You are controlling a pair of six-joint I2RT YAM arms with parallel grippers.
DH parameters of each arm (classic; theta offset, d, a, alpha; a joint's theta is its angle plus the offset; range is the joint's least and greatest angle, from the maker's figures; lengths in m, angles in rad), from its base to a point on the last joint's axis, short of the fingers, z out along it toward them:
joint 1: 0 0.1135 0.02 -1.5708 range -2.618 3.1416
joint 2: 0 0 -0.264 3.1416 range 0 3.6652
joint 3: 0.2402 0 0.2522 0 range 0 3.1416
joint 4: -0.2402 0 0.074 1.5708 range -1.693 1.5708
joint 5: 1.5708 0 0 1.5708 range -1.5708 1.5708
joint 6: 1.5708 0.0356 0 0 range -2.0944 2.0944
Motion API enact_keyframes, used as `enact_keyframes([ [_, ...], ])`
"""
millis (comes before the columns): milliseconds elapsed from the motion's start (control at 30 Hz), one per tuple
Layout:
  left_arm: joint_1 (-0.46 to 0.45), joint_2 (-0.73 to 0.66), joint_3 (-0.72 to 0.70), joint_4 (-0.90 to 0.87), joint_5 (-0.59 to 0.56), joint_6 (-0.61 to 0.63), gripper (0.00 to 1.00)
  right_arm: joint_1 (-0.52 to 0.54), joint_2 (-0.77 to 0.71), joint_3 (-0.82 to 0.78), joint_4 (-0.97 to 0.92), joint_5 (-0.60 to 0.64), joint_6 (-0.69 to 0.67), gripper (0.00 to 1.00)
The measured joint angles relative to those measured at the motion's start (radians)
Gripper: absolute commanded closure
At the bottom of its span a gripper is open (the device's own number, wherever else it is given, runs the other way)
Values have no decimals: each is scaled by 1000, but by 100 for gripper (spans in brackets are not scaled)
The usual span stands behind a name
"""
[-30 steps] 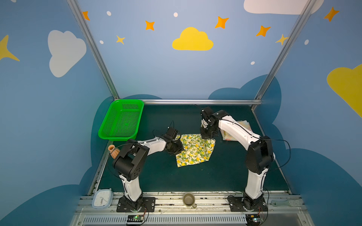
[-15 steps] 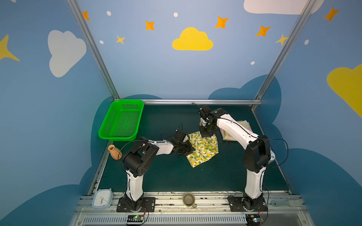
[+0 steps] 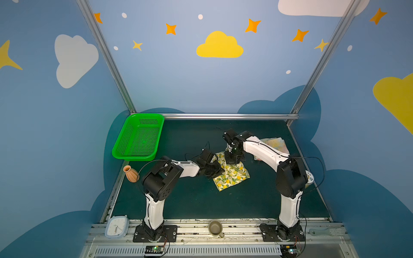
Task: Fold and stack skirts
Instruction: Fold the skirt at the center of the table.
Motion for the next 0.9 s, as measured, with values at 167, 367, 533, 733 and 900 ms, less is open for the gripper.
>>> enact_keyframes([
  [167, -1, 0, 2, -5, -4, 4, 73, 0, -34, -58, 63, -35, 52, 100],
  [367, -14, -21, 29, -104, -41, 44, 72, -2, -50, -109, 126, -61, 93, 100],
  [533, -21, -42, 67, -240, -72, 92, 72, -17, -50, -141, 161, -87, 109, 100],
  [733, -28, -33, 128, -326, -86, 127, 72, -34, -69, -154, 177, -104, 111, 100],
  [900, -36, 11, 185, -337, -86, 139, 73, -39, -97, -159, 184, -106, 111, 100],
])
